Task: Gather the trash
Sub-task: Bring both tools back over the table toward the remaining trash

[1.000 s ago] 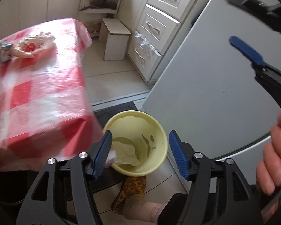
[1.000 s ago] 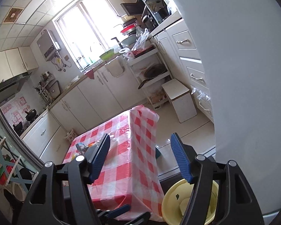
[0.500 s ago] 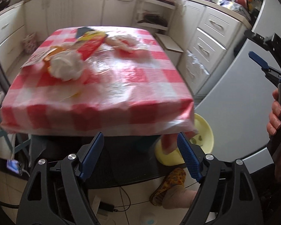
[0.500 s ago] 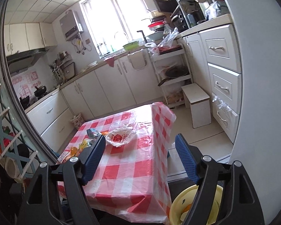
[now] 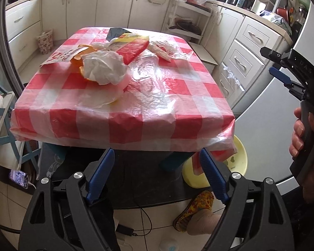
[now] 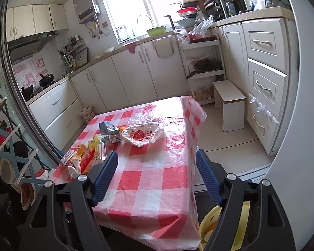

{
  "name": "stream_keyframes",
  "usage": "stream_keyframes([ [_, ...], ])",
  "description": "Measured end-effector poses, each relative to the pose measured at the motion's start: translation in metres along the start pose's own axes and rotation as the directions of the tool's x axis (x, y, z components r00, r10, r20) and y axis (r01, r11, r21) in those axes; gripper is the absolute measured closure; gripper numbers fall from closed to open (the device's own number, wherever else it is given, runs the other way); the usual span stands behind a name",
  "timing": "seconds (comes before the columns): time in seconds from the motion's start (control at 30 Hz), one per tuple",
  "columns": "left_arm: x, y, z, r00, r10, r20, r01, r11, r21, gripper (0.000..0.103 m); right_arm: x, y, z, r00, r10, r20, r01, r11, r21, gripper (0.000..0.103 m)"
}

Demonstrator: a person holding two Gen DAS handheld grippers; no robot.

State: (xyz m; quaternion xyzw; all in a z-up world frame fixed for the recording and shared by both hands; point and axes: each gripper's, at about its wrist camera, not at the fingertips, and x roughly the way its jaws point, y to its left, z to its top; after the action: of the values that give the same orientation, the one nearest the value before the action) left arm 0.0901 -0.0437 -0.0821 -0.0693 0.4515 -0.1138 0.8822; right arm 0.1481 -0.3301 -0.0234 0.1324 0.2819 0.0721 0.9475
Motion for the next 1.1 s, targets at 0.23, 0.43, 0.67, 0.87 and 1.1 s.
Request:
stream_keyframes([
  [0.23, 0.003, 0.012, 0.004, 1.000, 0.016, 0.003, -0.016, 0.999, -0.030, 0.023, 0.013, 0.015, 0.000, 0.999, 0.030, -0.018, -0.030, 0.999, -0.024, 0.027],
  [0.43, 0.009, 0.016, 0.003, 1.000, 0.026, -0.005, -0.026, 0.999, -0.038, 0.023, 0.024, 0.026, 0.000, 0.998, 0.052, -0.039, -0.053, 0.998, -0.036, 0.027],
  [0.67, 0.012, 0.024, 0.006, 0.999, 0.038, -0.003, -0.038, 0.998, -0.057, 0.023, 0.036, 0.033, 0.000, 0.996, 0.071, -0.060, -0.074, 0.997, -0.039, 0.027],
  [0.87, 0.011, 0.033, 0.009, 0.999, 0.051, 0.012, -0.050, 0.996, -0.073, 0.022, 0.047, 0.039, -0.001, 0.994, 0.081, -0.074, -0.085, 0.995, -0.045, 0.027],
  [1.1, 0.012, 0.044, 0.012, 0.998, 0.066, 0.022, -0.063, 0.993, -0.099, 0.022, 0.059, 0.045, -0.004, 0.992, 0.089, -0.095, -0.094, 0.994, -0.051, 0.027],
])
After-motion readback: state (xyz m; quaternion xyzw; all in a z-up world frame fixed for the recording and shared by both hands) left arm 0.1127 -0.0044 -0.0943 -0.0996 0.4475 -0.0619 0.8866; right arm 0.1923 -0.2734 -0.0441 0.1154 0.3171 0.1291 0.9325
